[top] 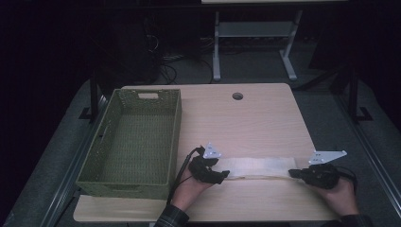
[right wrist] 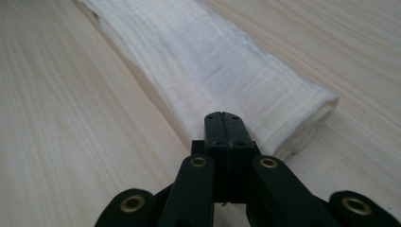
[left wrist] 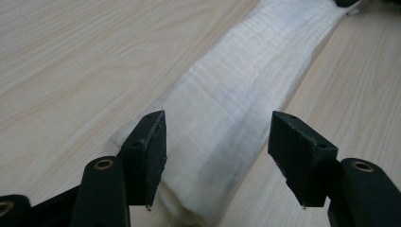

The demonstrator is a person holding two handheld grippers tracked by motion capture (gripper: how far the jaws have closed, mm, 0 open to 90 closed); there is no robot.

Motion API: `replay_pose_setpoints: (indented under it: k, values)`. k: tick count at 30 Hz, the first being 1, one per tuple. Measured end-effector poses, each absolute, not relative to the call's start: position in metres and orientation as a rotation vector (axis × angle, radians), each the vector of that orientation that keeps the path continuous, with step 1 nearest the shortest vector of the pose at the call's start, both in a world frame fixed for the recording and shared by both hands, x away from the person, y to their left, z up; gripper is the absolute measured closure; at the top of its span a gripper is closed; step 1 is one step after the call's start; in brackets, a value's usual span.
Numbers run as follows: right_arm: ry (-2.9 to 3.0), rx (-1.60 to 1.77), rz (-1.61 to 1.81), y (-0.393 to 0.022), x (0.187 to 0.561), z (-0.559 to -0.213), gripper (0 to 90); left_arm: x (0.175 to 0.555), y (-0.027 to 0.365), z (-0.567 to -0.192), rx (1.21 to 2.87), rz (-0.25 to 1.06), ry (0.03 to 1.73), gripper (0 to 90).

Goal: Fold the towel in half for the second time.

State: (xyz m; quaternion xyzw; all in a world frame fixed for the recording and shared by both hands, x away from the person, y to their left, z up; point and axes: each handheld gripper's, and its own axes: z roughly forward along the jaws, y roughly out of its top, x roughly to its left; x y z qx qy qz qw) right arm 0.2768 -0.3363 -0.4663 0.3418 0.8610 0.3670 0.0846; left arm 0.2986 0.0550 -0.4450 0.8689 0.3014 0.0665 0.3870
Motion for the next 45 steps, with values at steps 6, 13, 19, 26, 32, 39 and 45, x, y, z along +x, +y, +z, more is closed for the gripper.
replay_pose_setpoints:
  k: [6, 13, 19, 26, 32, 39, 45]
  values:
    - [2.542, 1.073, 1.061, -0.335, 0.285, -0.467, 90.0, 0.298, 0.058, -0.448, 2.210, 0.149, 0.747, 35.1]
    - [2.508, 1.091, 1.011, -0.332, 0.299, -0.466, 90.0, 0.292, 0.062, -0.449, 2.235, 0.260, 0.716, 34.6]
    - [2.490, 1.114, 1.018, -0.331, 0.313, -0.467, 90.0, 0.291, 0.062, -0.451, 2.223, 0.283, 0.725, 34.4]
    - [2.492, 1.095, 1.015, -0.329, 0.330, -0.467, 90.0, 0.292, 0.060, -0.452, 2.222, 0.295, 0.726, 34.0]
    - [2.487, 1.098, 1.021, -0.325, 0.347, -0.468, 90.0, 0.293, 0.059, -0.451, 2.200, 0.287, 0.723, 34.0]
    - [2.493, 1.081, 1.019, -0.316, 0.372, -0.468, 90.0, 0.293, 0.060, -0.450, 2.197, 0.302, 0.726, 34.0]
    - [2.495, 1.051, 1.034, -0.307, 0.397, -0.469, 90.0, 0.294, 0.059, -0.450, 2.199, 0.306, 0.726, 34.0]
